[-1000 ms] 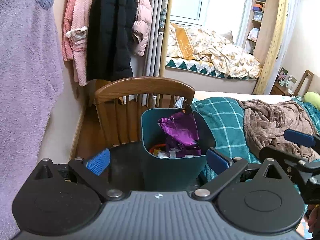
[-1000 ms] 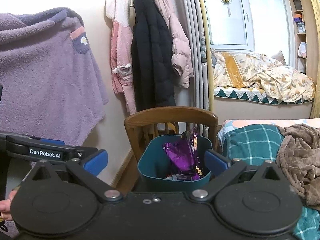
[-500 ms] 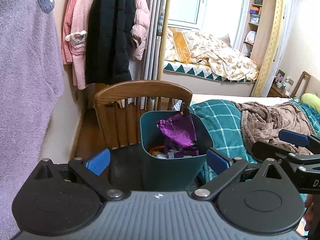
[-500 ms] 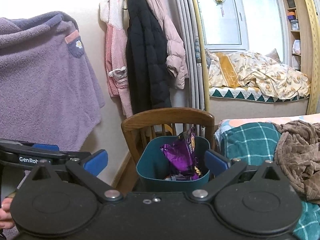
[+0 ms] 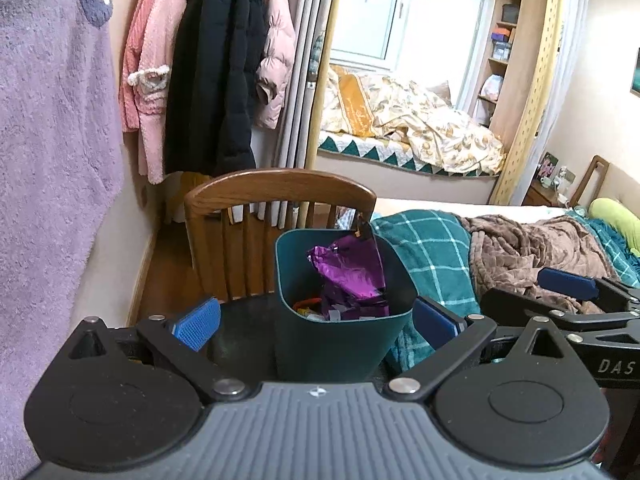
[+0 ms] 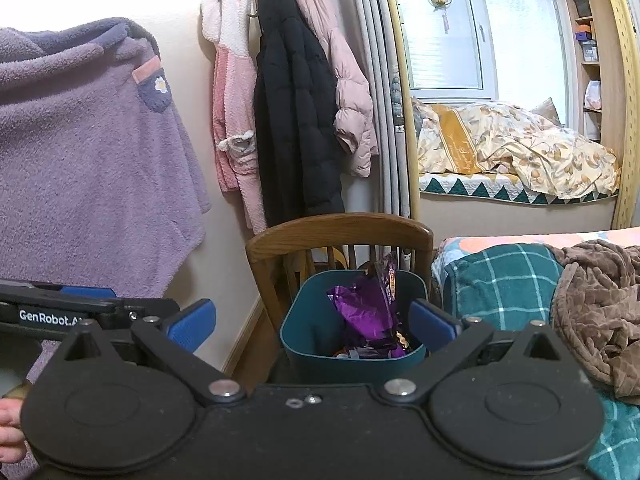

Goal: Collect trash

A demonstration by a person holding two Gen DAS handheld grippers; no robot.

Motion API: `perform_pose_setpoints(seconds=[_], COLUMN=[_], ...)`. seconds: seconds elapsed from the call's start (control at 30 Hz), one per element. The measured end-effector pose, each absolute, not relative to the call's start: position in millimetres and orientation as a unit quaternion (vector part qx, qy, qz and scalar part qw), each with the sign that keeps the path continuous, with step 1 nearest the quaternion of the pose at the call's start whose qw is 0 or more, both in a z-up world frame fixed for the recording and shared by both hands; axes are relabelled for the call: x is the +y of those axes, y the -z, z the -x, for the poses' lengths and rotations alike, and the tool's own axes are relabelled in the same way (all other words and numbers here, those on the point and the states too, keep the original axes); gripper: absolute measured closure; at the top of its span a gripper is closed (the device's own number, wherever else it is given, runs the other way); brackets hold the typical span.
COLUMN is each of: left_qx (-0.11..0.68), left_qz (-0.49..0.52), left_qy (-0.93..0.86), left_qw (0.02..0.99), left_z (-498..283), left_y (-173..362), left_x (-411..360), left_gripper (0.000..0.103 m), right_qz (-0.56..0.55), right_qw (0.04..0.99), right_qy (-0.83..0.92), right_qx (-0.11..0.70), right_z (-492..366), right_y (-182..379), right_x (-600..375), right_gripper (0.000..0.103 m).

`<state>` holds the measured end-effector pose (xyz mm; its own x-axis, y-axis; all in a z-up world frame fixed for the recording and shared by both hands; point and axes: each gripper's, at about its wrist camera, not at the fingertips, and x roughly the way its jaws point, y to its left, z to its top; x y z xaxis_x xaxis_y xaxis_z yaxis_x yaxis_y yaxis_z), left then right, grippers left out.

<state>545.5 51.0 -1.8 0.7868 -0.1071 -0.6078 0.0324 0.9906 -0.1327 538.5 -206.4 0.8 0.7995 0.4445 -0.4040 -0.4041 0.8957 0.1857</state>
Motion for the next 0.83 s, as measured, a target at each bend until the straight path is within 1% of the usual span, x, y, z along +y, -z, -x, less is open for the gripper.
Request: perform_pose_setpoints(seconds=[0.47,0.83], left_qx=[0.307,0.325], left_qz=[0.061,0.056], left_qy=[0.05,0.057], left_qw=[0.948,0.942], left_z=[-535.9,-534.1], left_y=[-0.8,3.4], left_x=[66.2,71.1], left_gripper=[0.0,0.0], right_qz=[-0.043,-0.036], right_qw=[0.948,0.949], right_qy=[-0.219,-0.215], right_qx=[0.225,0.228], right_z=[-529.4,-523.9], right_y=[-0.3,-1.5], right_x=[-195.5,-191.0], right_gripper=[0.0,0.0])
